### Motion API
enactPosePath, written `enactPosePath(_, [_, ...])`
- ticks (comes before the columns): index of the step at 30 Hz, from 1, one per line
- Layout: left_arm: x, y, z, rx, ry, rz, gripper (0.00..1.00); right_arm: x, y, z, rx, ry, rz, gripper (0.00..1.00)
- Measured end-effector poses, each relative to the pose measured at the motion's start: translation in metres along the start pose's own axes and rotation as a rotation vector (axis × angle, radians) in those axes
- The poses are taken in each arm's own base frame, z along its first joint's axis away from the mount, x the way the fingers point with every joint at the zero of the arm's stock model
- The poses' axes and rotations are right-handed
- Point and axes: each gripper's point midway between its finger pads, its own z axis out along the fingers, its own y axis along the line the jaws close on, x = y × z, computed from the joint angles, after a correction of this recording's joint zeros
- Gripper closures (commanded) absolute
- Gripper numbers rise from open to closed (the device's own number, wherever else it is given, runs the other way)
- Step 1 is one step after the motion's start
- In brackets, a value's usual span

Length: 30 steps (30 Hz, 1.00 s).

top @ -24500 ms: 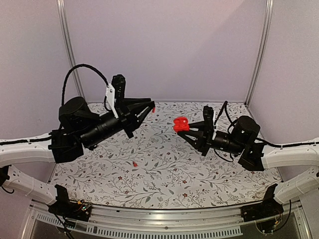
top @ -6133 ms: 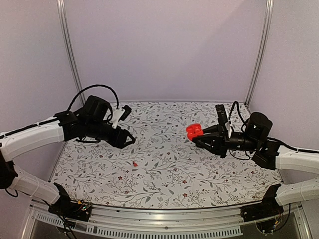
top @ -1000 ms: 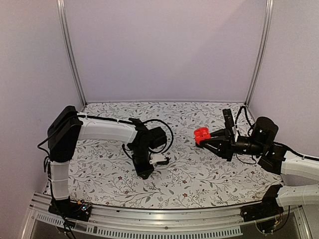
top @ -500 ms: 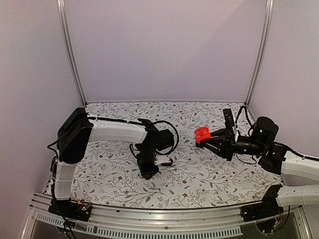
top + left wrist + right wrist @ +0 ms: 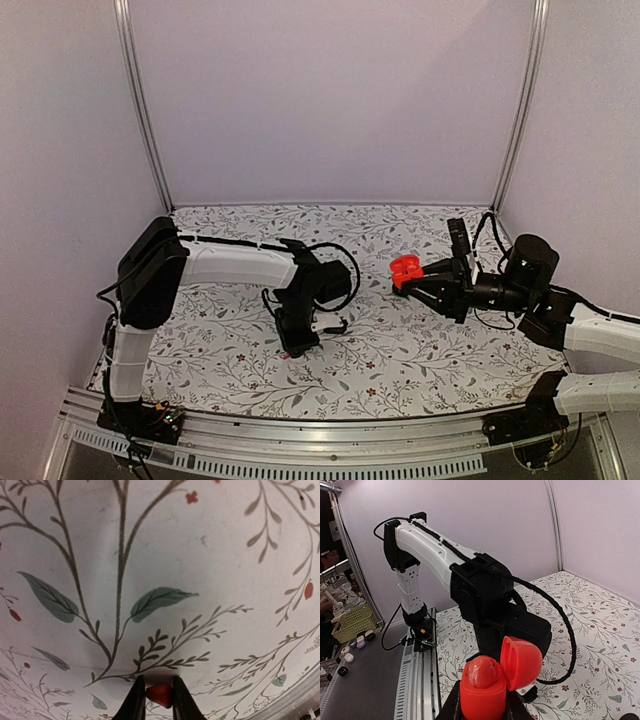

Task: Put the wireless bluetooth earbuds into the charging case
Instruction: Pick up the left earbud from the center of the board.

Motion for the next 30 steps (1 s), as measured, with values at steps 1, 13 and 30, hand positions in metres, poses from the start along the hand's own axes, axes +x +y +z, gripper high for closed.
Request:
enactPosePath(1, [0.000,0.000,0.000,0.000,-0.001,0.000,0.85,0.000,0.000,0.000,0.000,0.000,0.000,1.00])
enactPosePath(13, [-0.040,0.009,-0.078,-0.029,-0.365,-0.028,0.91,-0.003,-0.003,-0.001,0.024,-0.011,-0.005,1.00])
enactPosePath(30, [-0.002,-0.028,-0.354,-0.156,-1.518,0.154,0.88,-0.038,0.025,-0.009,-0.099,-0.153,-0.168,1.00])
